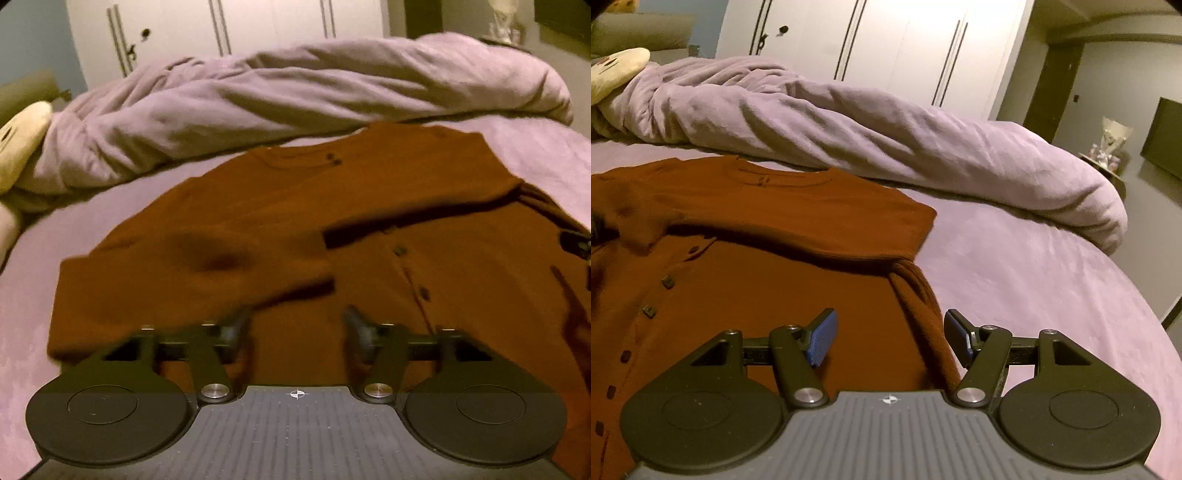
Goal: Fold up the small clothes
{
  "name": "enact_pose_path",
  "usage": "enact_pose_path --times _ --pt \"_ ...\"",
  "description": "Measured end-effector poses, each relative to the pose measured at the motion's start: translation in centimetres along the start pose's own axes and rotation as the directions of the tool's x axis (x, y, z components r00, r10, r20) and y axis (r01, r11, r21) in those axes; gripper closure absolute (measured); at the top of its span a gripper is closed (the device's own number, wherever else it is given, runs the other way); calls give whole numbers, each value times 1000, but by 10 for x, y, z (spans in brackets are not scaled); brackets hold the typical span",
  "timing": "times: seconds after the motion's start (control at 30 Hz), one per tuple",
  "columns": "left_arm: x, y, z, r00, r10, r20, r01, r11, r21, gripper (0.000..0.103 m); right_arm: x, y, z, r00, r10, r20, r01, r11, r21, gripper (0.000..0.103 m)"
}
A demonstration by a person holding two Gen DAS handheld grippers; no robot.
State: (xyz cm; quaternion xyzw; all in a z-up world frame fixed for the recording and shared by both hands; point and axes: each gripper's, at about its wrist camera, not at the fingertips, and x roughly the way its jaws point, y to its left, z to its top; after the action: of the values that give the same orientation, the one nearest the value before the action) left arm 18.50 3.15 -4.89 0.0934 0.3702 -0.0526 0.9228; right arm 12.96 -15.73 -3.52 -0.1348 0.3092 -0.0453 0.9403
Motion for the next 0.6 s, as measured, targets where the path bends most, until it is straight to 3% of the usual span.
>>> enact_pose_path --times 0.13,0.2,0.27,0.33,0.4,0.53,0.6 --pt "-33 28 -24 999 52 -8 -52 990 -130 33 -1 0 7 999 44 14 -44 999 20 39" --pt "-42 51 -35 992 125 -35 -129 973 -190 33 1 4 18 992 129 13 -129 988 80 39" --pt "-44 74 -45 970 224 -91 -240 940 -242 33 5 14 29 973 231 18 -231 964 134 44" --pt "-44 96 -53 951 275 -140 -305 908 -289 33 12 33 42 938 347 18 -344 920 186 51" --pt "-45 112 -59 944 283 -169 -325 887 -329 33 17 53 53 901 432 29 -428 880 205 52" --pt "-44 121 -63 933 309 -184 -355 869 -345 33 37 90 66 822 569 -7 -549 798 249 54" --pt "-41 123 -64 927 322 -191 -370 865 -339 33 53 101 68 800 597 -63 -555 775 303 54"
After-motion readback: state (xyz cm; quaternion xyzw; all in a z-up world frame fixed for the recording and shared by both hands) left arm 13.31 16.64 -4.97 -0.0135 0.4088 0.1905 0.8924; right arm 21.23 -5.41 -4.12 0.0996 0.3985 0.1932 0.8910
